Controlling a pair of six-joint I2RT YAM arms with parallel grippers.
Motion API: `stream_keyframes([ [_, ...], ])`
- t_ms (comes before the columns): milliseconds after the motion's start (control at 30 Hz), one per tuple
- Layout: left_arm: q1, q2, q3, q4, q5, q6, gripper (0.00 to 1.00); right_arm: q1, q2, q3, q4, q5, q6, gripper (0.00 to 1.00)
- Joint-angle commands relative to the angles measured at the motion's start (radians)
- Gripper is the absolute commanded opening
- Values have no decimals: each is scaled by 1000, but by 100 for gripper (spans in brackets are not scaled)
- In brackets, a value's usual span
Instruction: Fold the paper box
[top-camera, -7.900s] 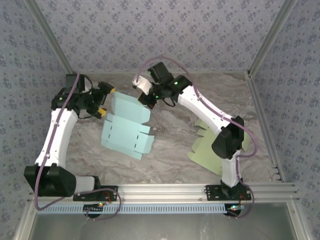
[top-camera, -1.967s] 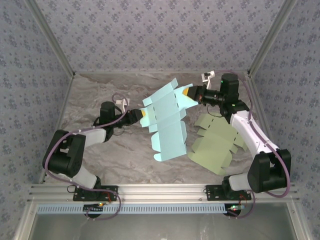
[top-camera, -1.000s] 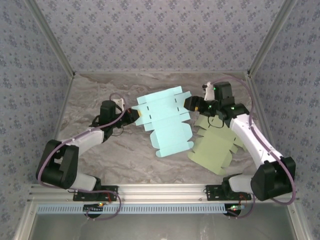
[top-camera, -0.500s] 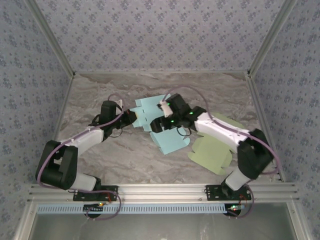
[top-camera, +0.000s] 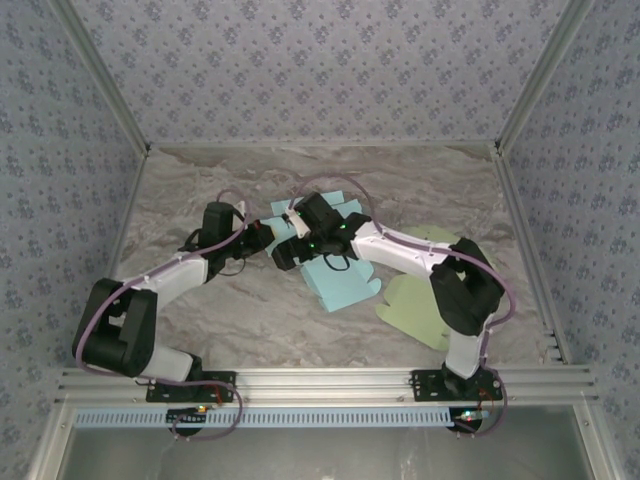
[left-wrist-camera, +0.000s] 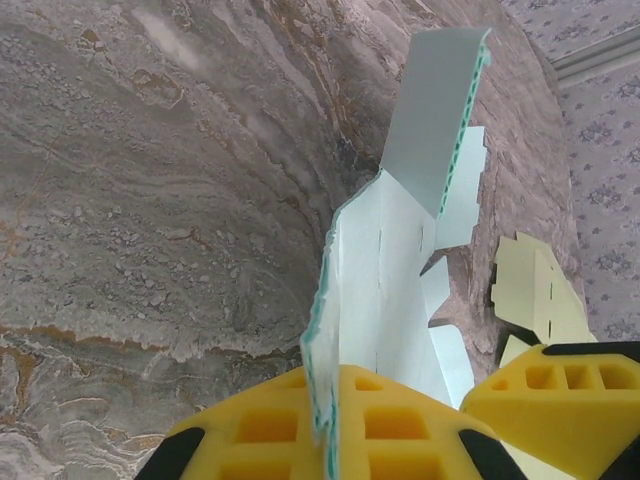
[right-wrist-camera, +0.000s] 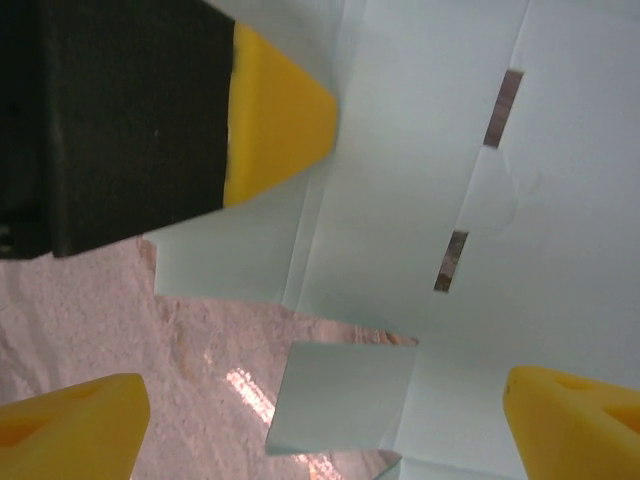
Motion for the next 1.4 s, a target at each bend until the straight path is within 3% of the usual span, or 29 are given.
stream_keyframes([
  [0, 0, 5, 42, -3, 19, -2, 0, -2, 32, 15, -12, 78, 18, 89],
  [433, 0, 15, 24, 17, 17, 23, 0, -44, 22, -58, -20, 156, 106, 69],
  [667, -2, 17, 3, 58, 22, 47, 0, -46, 25, -69, -26, 189, 116, 65],
  [1067, -46, 34, -68, 179, -36, 191, 0, -85, 48, -99, 7, 98, 204, 50],
  [1233, -78, 43, -85, 224, -75, 266, 0, -130, -9, -112, 20, -43, 324, 51],
  [1367, -90, 52, -106, 273, -101, 285, 0, -145, -100, -102, -4, -57, 511, 61],
])
